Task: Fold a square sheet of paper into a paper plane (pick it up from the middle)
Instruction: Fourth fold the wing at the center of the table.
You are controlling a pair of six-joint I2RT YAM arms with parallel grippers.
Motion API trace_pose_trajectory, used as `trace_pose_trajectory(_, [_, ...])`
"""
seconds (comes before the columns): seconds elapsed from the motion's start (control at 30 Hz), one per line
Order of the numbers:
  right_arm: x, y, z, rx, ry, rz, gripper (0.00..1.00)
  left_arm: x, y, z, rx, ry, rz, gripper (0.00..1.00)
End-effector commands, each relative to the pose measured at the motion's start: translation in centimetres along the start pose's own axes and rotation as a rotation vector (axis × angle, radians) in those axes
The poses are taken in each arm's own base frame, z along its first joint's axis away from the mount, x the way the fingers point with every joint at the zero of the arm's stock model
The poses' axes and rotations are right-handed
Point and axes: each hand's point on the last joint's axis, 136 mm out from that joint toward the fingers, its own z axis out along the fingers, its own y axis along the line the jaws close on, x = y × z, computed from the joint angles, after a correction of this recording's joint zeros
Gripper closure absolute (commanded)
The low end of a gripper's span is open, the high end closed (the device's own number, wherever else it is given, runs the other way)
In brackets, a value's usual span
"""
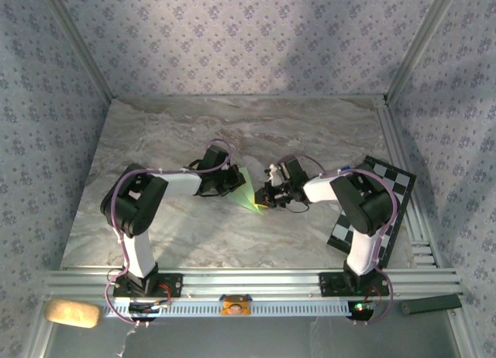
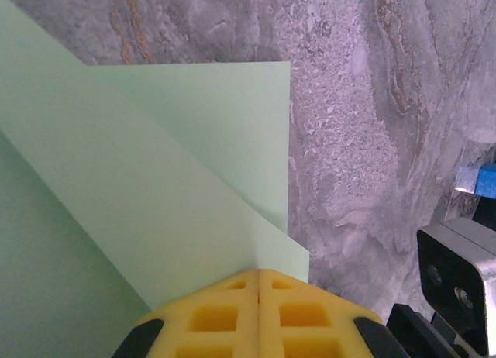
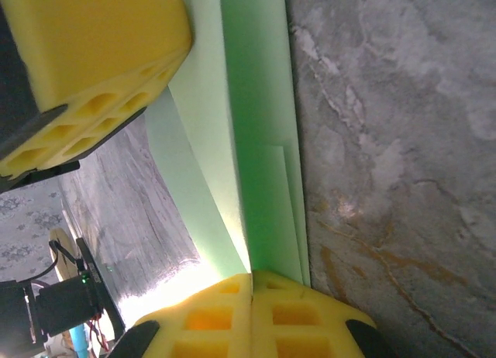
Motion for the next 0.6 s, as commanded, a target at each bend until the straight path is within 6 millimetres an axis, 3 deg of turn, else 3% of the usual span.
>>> trace_pose_trajectory(0.0, [1.46, -2.33, 0.65, 0.065, 0.052, 0.091, 1.00, -0.05, -1.37, 0.15, 0.017, -0.001, 0.017, 0.95])
trace_pose_trajectory(0.57, [1.50, -3.20, 0.74, 0.080, 0.050, 0.143, 1.00, 0.65, -1.03, 0.84, 0.015, 0.023, 0.018, 0.94])
